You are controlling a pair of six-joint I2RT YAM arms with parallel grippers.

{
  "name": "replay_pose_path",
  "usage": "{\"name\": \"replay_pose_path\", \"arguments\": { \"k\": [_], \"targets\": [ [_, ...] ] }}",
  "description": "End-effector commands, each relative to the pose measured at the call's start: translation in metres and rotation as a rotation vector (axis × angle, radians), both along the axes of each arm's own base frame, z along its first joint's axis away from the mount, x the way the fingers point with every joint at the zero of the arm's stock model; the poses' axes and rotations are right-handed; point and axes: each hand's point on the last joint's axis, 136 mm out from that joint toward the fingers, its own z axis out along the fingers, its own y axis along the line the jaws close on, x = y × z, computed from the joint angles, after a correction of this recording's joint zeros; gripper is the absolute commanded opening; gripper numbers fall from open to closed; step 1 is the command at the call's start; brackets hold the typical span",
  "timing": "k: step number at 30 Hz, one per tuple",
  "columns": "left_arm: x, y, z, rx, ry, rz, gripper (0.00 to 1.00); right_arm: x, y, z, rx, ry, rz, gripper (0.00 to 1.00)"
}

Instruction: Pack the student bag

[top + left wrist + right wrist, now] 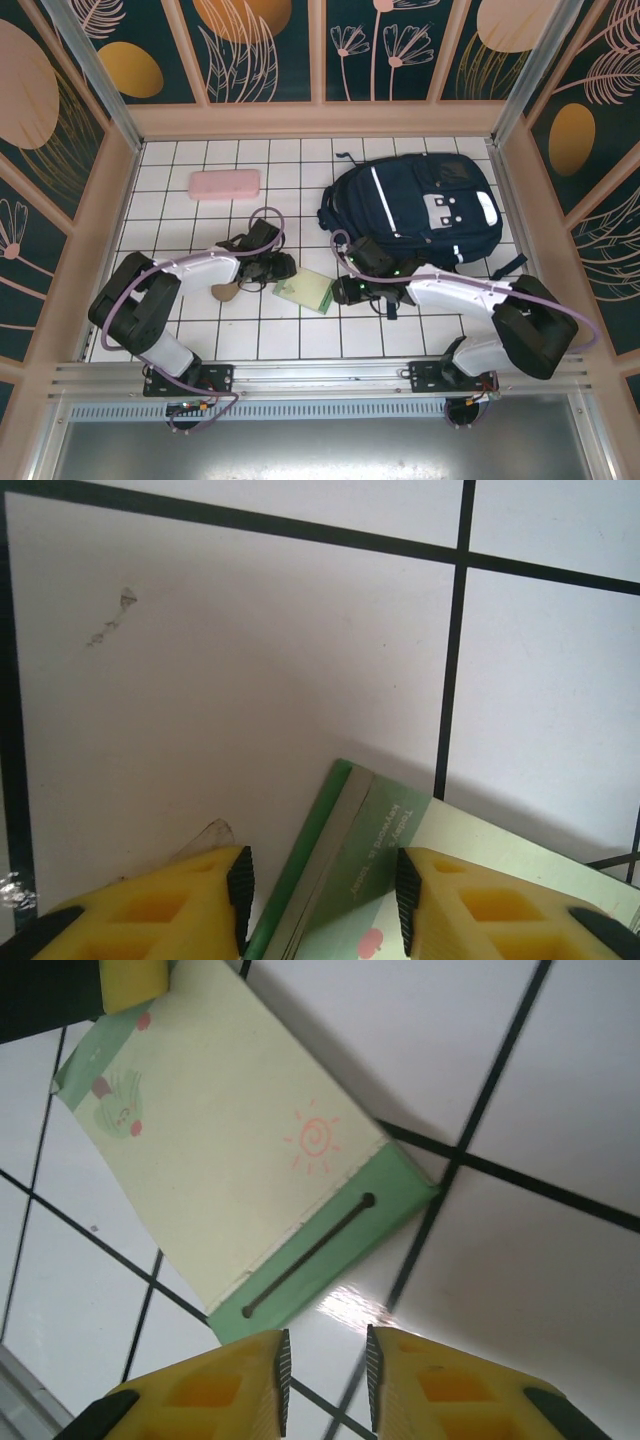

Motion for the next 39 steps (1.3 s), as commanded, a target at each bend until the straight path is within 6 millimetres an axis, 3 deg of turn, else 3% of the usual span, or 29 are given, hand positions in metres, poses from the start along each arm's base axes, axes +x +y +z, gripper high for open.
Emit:
{"name": "replay_pose_path", "arguments": {
  "k": [1,6,9,13,17,21,23,28,32,39],
  "targets": [
    [-0.01,0.012,-0.005,0.023,0.014,0.03,0.41,-0.005,0.025,0.0,0.116,0.042,0.049,0.29],
    [-0.018,0.015,-0.006,-0.011,0.026,0.056,0.39,-0.007,0.039,-0.014,0.135,0.107,0.082,0.28],
    [-0.019,0.016,-0.007,-0.021,0.02,0.071,0.39,0.001,0.042,-0.016,0.121,0.093,0.078,0.28],
    [-0.008,0.015,0.003,-0.017,-0.017,0.098,0.38,0.03,0.04,-0.025,0.061,0.07,0.03,0.27],
    [0.011,0.022,0.026,0.041,-0.087,0.13,0.44,0.06,0.033,-0.043,-0.049,0.052,0.001,0.24],
    [0.015,0.023,0.039,0.044,-0.113,0.135,0.5,0.084,0.034,-0.032,-0.059,-0.004,0.002,0.26],
    [0.013,0.023,0.038,0.038,-0.103,0.138,0.52,0.091,0.036,-0.022,-0.043,-0.015,0.006,0.28],
    [0.009,0.019,0.03,0.014,-0.09,0.129,0.54,0.095,0.028,-0.01,-0.037,-0.043,-0.053,0.45],
    [0.009,0.016,0.02,0.01,-0.067,0.127,0.53,0.096,0.024,-0.013,-0.005,-0.008,-0.117,0.46],
    [0.002,0.03,0.003,0.089,-0.037,0.135,0.48,0.097,0.03,-0.025,0.025,0.042,-0.139,0.46]
  ]
}}
